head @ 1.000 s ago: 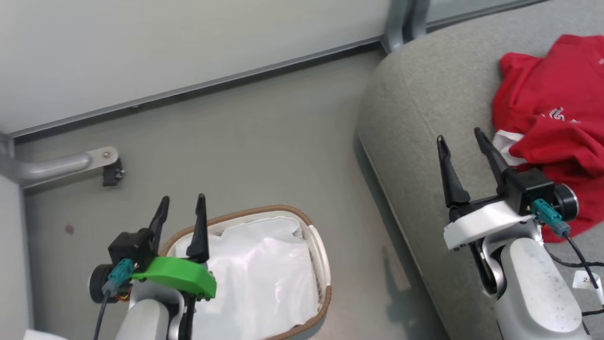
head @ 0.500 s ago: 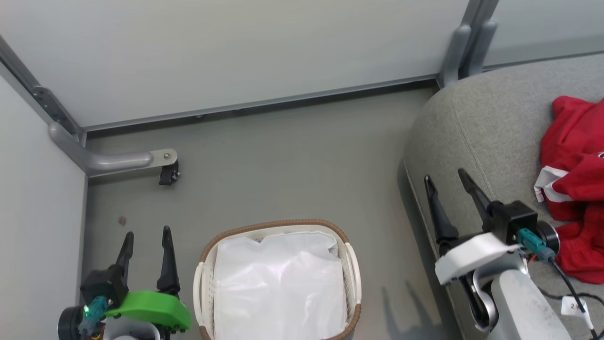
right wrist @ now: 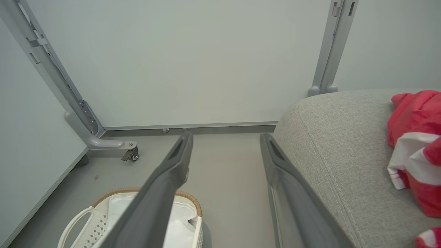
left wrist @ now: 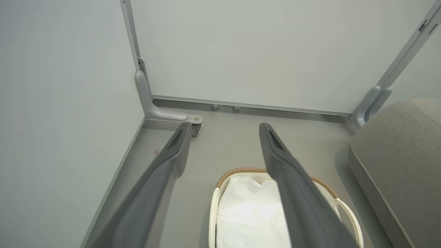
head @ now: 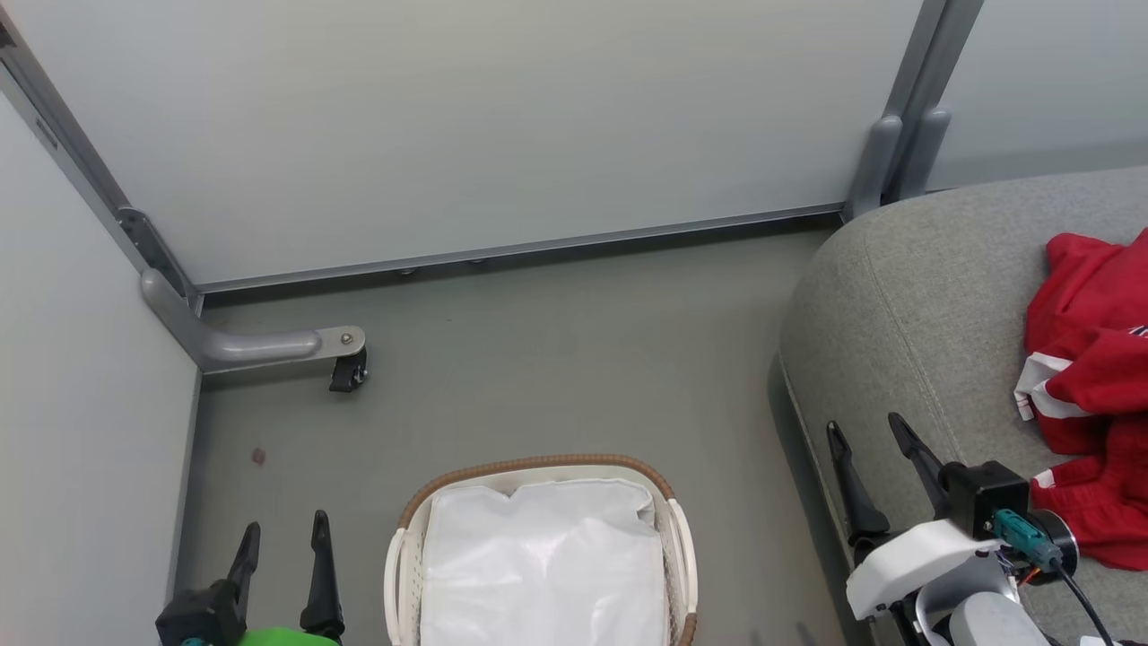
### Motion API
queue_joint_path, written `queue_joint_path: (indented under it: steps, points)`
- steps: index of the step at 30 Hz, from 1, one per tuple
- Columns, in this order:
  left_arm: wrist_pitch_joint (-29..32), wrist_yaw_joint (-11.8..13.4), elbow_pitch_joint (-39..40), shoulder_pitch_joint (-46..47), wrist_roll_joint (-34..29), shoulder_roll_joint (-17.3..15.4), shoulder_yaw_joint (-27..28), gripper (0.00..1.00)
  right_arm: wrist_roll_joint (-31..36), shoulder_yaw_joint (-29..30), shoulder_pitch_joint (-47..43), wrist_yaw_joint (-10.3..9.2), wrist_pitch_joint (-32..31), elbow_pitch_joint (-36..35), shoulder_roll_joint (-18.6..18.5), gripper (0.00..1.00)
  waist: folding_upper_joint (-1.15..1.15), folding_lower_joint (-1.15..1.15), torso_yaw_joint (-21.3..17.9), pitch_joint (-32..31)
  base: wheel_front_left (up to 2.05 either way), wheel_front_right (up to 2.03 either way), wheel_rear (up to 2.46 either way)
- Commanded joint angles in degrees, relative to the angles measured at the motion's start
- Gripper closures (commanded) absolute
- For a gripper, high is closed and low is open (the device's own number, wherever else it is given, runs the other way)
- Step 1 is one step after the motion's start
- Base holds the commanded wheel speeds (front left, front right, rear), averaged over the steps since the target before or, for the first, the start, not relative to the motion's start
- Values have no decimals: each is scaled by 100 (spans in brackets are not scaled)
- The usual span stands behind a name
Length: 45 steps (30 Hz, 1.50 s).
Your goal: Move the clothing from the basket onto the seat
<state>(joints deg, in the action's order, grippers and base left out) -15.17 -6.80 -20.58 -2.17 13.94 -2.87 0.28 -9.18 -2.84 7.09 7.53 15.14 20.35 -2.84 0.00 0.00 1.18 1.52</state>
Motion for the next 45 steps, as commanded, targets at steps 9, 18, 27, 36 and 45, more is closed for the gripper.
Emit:
queue_joint_path:
  steps: [9,18,27,36,45]
  points:
    - [73,-3,-149,-37,247,32,5,100,-225,77,-131,0,-75,194,33,100,0,0,-12,-54,0,0,0]
    - [332,-11,-43,76,1187,27,82,100,-1228,183,-127,-1,-333,80,27,100,0,0,-20,-60,0,0,0]
    - [556,-20,60,175,2033,22,143,100,-2129,271,-127,-1,-558,-26,21,100,0,0,-28,-65,0,0,0]
    - [763,-29,143,268,2778,17,206,100,-2920,357,-118,-2,-762,-111,16,100,0,0,-35,-71,0,0,0]
    - [952,-36,216,353,3466,12,264,100,-3653,437,-108,-2,-956,-186,11,100,0,0,-43,-77,0,0,0]
